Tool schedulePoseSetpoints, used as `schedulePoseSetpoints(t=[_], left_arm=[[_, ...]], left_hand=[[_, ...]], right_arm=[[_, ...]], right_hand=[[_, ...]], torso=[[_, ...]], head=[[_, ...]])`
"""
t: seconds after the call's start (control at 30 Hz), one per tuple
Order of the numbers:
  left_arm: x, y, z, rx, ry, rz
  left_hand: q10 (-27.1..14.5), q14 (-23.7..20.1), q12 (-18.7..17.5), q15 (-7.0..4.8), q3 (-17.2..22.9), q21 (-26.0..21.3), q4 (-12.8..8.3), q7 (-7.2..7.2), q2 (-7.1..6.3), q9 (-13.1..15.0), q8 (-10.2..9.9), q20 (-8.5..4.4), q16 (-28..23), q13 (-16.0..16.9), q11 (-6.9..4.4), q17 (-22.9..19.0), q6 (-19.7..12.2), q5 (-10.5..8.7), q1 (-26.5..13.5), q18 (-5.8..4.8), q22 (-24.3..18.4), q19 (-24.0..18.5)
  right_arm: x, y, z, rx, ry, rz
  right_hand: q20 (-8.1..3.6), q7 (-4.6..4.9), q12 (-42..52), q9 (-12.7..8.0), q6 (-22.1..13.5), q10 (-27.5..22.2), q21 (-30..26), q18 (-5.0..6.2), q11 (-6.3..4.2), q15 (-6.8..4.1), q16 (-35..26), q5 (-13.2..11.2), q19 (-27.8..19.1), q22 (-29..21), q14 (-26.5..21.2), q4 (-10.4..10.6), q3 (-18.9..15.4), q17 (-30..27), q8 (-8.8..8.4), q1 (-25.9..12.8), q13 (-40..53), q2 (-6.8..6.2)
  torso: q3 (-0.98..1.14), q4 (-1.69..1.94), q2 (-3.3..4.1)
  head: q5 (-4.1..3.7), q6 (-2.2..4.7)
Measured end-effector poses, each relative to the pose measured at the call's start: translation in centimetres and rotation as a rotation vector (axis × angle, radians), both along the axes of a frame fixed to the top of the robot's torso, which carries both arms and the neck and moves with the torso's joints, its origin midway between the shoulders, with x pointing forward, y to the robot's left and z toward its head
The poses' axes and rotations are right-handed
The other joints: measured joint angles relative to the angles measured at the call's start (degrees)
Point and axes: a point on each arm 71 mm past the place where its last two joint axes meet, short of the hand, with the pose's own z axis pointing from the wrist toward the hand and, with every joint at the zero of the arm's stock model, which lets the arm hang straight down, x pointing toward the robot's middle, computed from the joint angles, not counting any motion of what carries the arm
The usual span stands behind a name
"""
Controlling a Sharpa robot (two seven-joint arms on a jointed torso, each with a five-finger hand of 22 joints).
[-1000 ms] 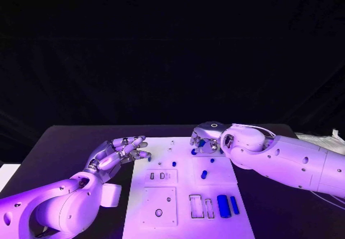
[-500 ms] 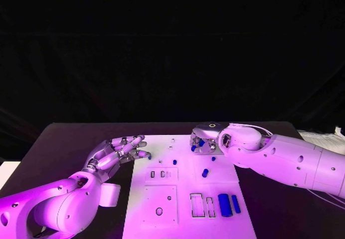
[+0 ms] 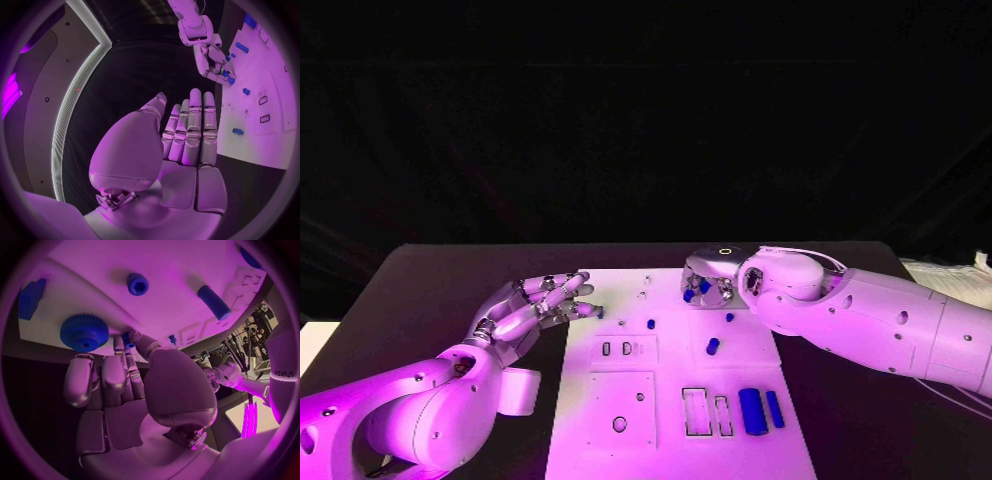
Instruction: Assemble the parts on the task board
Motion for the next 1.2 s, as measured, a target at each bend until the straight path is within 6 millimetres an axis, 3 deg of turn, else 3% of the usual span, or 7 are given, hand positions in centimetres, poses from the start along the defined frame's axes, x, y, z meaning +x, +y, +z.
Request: schedulePoseSetpoints(t=[0.07, 0.13, 0.47, 0.63, 1.13, 1.2], left_arm=[[0.0, 0.0, 0.0, 0.000, 0.001, 0.000], [0.0, 0.0, 0.0, 0.000, 0.001, 0.000], [0.1, 0.1, -0.1, 0.004, 0.006, 0.001], [0.1, 0.1, -0.1, 0.006, 0.009, 0.002], [0.1, 0.2, -0.2, 0.011, 0.018, 0.003], [0.1, 0.2, -0.2, 0.011, 0.019, 0.002]], left_hand=[[0.00, 0.00, 0.00, 0.00, 0.00, 0.00, 0.00, 0.00, 0.00, 0.00, 0.00, 0.00, 0.00, 0.00, 0.00, 0.02, 0.00, 0.00, 0.00, 0.00, 0.00, 0.00], [0.00, 0.00, -0.21, 0.00, 0.00, 0.00, 0.00, 0.00, 0.00, 0.00, 0.00, 0.00, 0.00, 0.00, 0.00, 0.02, 0.00, 0.00, 0.00, 0.01, 0.00, 0.00], [-0.20, 0.00, -0.21, 0.00, -0.01, 0.00, -0.32, 0.21, 0.00, 0.01, -0.22, 0.20, 0.00, 0.00, 0.20, 0.20, -0.21, 0.00, 0.00, 0.00, 0.00, 0.20], [-0.40, 0.00, -0.21, 0.00, 0.01, 0.00, -0.34, 0.23, 0.00, 0.01, -0.22, 0.20, 0.00, 0.00, -0.01, 0.31, -0.23, 0.00, 0.00, -0.01, -0.06, 0.20], [-0.61, 0.00, -0.21, 0.00, 0.21, 0.00, -0.54, 0.41, 0.00, 0.01, -0.22, 0.20, 0.00, 0.01, 0.19, 0.52, -0.42, 0.00, 0.00, 0.00, -0.10, 0.20], [-0.61, 0.00, -0.21, 0.00, 0.21, 0.00, -0.54, 0.41, 0.00, 0.01, -0.22, 0.20, 0.00, 0.01, 0.20, 0.52, -0.42, 0.00, 0.00, 0.00, -0.10, 0.20]], right_arm=[[0.0, 0.0, 0.0, 0.001, -0.002, 0.001], [0.0, 0.0, 0.1, 0.004, -0.005, 0.002], [-0.6, 0.4, 0.4, 0.037, -0.036, 0.023], [-0.5, 0.6, 1.2, 0.053, -0.061, 0.025], [0.6, 3.0, 2.3, 0.097, -0.132, 0.018], [0.8, 3.3, 2.4, 0.100, -0.141, 0.015]], right_hand=[[-0.21, -0.05, 0.00, 0.01, 0.65, 0.52, 0.41, 0.00, -0.30, 0.00, 0.25, -0.02, 0.21, 0.63, 0.00, 0.18, 0.46, 0.31, -0.02, 0.17, 0.03, 0.17], [-0.30, -0.12, 0.00, 0.01, 1.28, 1.19, 1.09, -0.87, -0.46, 0.00, 0.71, -0.35, 0.54, 1.55, 0.00, 0.52, 0.80, 0.68, 0.22, 0.27, 0.11, 0.26], [-0.70, -0.70, 0.00, 0.07, 2.93, 3.81, 3.29, -0.90, -1.24, -0.35, 1.67, -1.03, 1.65, 5.02, -0.07, 3.53, 1.24, 1.40, 0.63, 0.20, 0.22, 0.40], [-0.73, -0.60, 0.00, 0.03, 3.21, 4.84, 4.01, -0.90, -1.67, -0.85, 2.33, -1.24, 1.96, 6.37, 0.01, 4.07, 1.47, 1.92, 0.63, -0.11, 0.28, 0.70], [-0.93, -0.61, 0.00, 0.03, 3.22, 4.93, 4.12, -0.90, -1.76, -0.84, 2.50, -1.57, 2.16, 6.66, 0.01, 4.48, 1.07, 1.96, 0.63, -0.34, 0.27, 0.91], [-0.93, -0.62, 0.00, 0.03, 3.21, 4.93, 4.12, -1.50, -1.75, -0.84, 2.56, -1.57, 2.16, 6.66, 0.01, 4.67, 1.27, 2.01, 0.63, -0.34, 0.27, 0.91]], torso=[[-0.04, 0.04, 0.07], [-0.06, 0.09, 0.12], [-0.20, 0.29, 0.42], [-0.27, 0.42, 0.56], [-0.34, 0.76, 0.89], [-0.37, 0.81, 0.92]], head=[[-0.08, 0.08], [-0.11, 0.17], [-0.29, 0.79], [-0.38, 1.14], [-0.22, 1.47], [-0.22, 1.51]])
